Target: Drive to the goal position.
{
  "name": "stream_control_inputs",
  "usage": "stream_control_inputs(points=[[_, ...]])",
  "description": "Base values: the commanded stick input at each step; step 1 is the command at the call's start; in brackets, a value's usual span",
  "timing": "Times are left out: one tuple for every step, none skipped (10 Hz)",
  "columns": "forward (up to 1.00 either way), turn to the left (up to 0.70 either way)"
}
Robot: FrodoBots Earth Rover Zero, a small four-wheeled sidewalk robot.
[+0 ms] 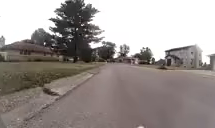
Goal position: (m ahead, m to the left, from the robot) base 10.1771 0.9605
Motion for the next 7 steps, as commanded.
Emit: stream_control_inputs(points=[[0.70, 0.01], [0.70, 0.01], [0.70, 0.01], [0.70, 0.01], [0.70, 0.01], [0.70, 0.01], [0.70, 0.01]])
